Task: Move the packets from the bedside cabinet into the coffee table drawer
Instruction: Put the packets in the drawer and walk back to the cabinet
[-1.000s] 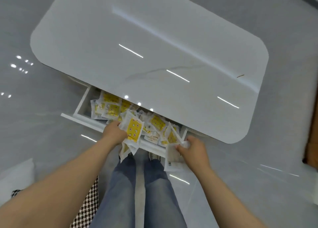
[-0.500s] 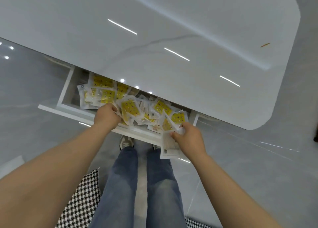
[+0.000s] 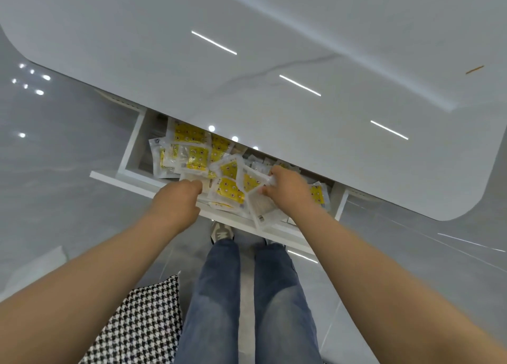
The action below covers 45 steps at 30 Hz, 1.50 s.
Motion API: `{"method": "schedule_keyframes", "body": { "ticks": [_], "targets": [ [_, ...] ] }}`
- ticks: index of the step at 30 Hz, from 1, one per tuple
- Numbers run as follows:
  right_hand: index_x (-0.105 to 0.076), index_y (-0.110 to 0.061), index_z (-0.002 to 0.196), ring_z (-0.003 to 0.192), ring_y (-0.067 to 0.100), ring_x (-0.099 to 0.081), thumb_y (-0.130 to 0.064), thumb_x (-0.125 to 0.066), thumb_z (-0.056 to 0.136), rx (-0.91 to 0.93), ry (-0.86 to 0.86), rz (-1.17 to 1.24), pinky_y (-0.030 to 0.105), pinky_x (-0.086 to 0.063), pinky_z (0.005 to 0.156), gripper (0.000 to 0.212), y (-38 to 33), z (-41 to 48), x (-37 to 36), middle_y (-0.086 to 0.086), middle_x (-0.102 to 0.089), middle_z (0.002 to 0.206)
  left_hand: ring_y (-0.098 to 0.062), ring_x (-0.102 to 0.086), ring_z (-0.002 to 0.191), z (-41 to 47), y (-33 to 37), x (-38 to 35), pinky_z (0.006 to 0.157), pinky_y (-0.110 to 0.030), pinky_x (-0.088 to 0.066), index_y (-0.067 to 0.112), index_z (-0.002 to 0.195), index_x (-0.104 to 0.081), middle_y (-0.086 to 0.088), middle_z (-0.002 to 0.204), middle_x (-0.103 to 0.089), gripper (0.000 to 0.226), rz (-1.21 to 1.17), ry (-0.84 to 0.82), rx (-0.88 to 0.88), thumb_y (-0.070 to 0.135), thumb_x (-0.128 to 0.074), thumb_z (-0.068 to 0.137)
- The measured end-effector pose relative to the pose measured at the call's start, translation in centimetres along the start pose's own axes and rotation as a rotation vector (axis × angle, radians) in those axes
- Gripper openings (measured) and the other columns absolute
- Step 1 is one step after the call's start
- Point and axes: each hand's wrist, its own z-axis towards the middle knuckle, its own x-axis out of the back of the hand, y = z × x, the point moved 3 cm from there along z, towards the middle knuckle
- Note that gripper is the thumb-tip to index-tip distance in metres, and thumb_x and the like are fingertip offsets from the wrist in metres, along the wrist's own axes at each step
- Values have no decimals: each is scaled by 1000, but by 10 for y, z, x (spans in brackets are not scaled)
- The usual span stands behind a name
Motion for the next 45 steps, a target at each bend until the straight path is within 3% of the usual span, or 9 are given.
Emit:
{"method": "schedule_keyframes", "body": {
  "ticks": [4, 12, 18, 22, 25, 32, 39, 45],
  "targets": [
    [-44, -12, 126, 105, 28, -58, -37, -65, 86, 35, 29, -270, 34, -45, 75, 52, -5, 13, -5, 10, -60, 115, -28, -60, 100, -3, -8, 6, 81, -39, -52, 15, 111, -56, -7, 111, -64, 30, -10, 10, 4, 21, -63, 83],
    [-50, -14, 121, 104, 27, -58, -25, -65, 87, 158, 76, -420, 32, -42, 73, 38, -7, -38, 19, 8, -59, 115, -25, -59, 102, -36, 12, 42, 82, -36, -51, 18, 112, -56, -4, 114, -63, 28, -49, 41, -29, 22, -61, 85],
    [-53, -16, 122, 104, 24, -56, -29, -61, 89, 159, 98, -334, 31, -44, 76, 36, -12, -118, 67, 5, -59, 114, -22, -58, 106, -91, 49, 98, 85, -35, -50, 19, 120, -53, -1, 119, -61, 34, -66, 73, -107, 24, -60, 87],
    [-52, -18, 123, 101, 24, -56, -25, -56, 89, 124, 202, -309, 29, -37, 68, 35, -13, -180, 112, 4, -58, 112, -20, -56, 111, -134, 83, 143, 87, -33, -49, 21, 126, -51, 1, 125, -59, 40, -51, 97, -195, 26, -60, 88],
    [-53, -18, 120, 98, 24, -56, -25, -55, 88, 67, 287, -243, 30, -41, 68, 33, -10, -228, 147, 3, -58, 109, -18, -56, 111, -169, 113, 179, 89, -32, -48, 22, 126, -51, 3, 125, -58, 40, -53, 117, -257, 29, -60, 87],
    [-45, -23, 134, 111, 19, -53, -31, -54, 91, -18, 497, -62, 30, -45, 86, 44, 30, -341, 223, -2, -56, 124, -16, -54, 113, -237, 213, 249, 91, -27, -44, 26, 126, -50, 6, 126, -57, 40, 41, 231, -469, 31, -58, 88],
    [-41, -27, 137, 122, 16, -47, -36, -52, 93, -106, 728, 17, 30, -43, 94, 46, 125, -459, 287, -6, -49, 136, -14, -52, 116, -305, 366, 286, 94, -27, -44, 28, 130, -47, 8, 129, -55, 43, 170, 380, -737, 35, -58, 89],
    [-44, -28, 134, 119, 13, -50, -37, -55, 91, -164, 922, 16, 27, -41, 90, 45, 227, -566, 328, -9, -52, 133, -13, -51, 117, -376, 514, 276, 96, -27, -43, 29, 130, -46, 10, 129, -54, 41, 205, 476, -947, 36, -56, 90]
  ]
}}
